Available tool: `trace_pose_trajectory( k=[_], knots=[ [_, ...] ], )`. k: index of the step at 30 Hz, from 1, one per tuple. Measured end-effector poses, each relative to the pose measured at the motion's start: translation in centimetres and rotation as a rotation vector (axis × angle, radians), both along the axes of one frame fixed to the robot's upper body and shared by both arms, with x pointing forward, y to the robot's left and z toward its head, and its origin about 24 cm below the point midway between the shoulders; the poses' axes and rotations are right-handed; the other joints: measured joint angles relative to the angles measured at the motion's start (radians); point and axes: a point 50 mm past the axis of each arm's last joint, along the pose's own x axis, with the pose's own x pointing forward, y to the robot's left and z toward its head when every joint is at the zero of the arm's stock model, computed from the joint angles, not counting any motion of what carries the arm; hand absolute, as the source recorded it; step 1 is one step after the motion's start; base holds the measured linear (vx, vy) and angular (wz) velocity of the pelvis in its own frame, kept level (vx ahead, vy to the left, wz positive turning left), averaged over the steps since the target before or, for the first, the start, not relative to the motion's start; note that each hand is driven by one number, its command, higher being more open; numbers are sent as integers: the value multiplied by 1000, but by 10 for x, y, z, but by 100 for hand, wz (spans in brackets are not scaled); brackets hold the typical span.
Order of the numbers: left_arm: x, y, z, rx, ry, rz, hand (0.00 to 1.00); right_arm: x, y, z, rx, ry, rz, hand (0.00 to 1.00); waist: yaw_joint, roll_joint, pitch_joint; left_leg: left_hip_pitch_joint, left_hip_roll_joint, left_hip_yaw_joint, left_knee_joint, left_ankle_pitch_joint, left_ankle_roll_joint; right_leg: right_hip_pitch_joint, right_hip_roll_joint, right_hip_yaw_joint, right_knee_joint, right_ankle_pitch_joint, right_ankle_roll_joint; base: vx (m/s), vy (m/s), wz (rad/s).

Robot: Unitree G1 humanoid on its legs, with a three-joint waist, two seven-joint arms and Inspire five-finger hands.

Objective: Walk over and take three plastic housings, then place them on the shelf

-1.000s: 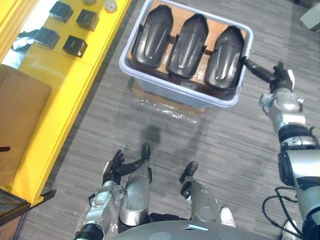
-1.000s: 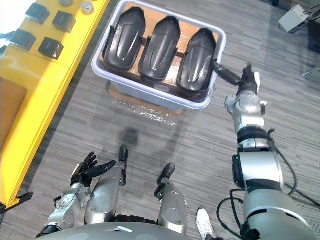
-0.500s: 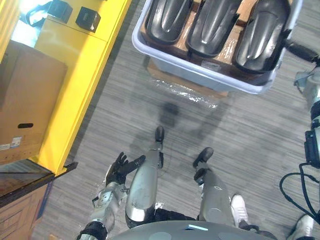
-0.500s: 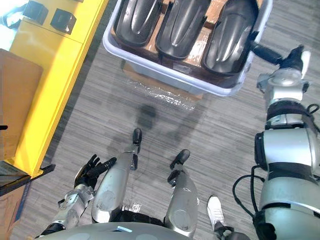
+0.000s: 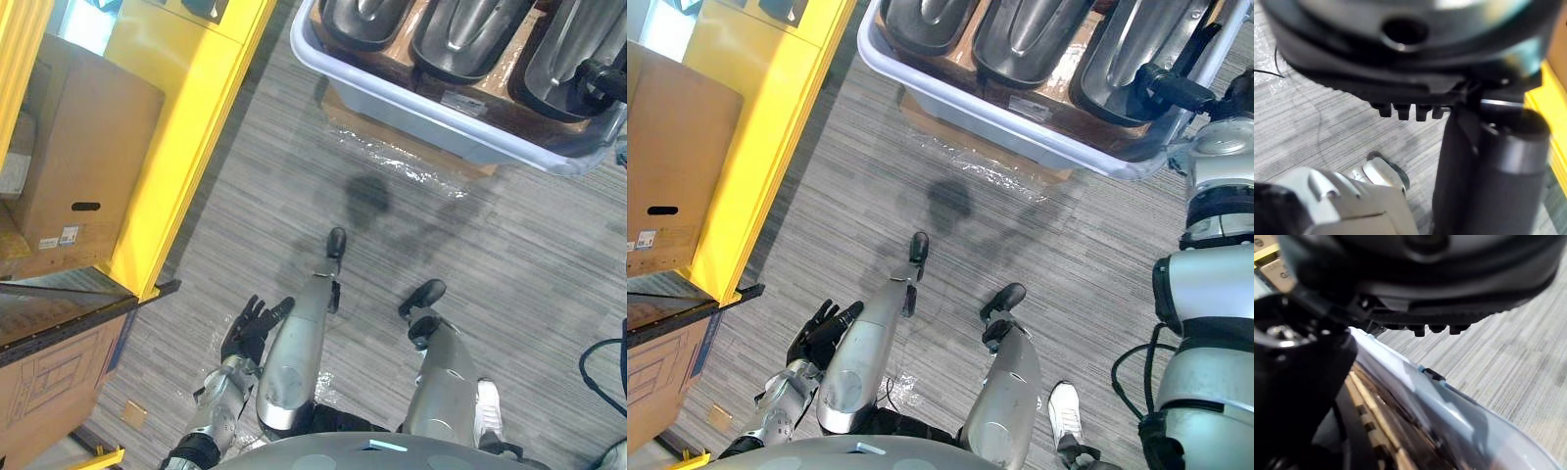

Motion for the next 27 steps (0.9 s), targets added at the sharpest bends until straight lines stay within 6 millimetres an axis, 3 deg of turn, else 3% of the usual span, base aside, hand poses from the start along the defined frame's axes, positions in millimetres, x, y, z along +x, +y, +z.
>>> trace_pose_trajectory(
  k=[12,19,21,27],
  knots=[
    [-8,0,-1,-39,-23,-1,100,-7,-3,29,-303,99,-28,0,0,2,-2,-20,7,-10,35,-9,-2,-5,3,-4,17,-8,-5,13,-9,1],
    [-34,1,-5,-59,-24,22,100,15,39,47,-369,176,58,0,13,2,-2,35,25,-5,22,-13,-10,39,20,-3,12,-20,-11,33,-37,-5],
    [-39,1,-7,-61,-13,26,100,15,40,50,-353,181,38,0,27,2,-2,54,28,-4,10,-10,-13,56,25,-3,4,-20,-11,35,-26,0],
    [-41,1,-9,-54,16,36,100,23,49,44,-350,200,60,0,25,2,-1,95,25,-2,-32,5,-17,86,27,-6,-10,-20,-10,24,-7,1]
  ],
)
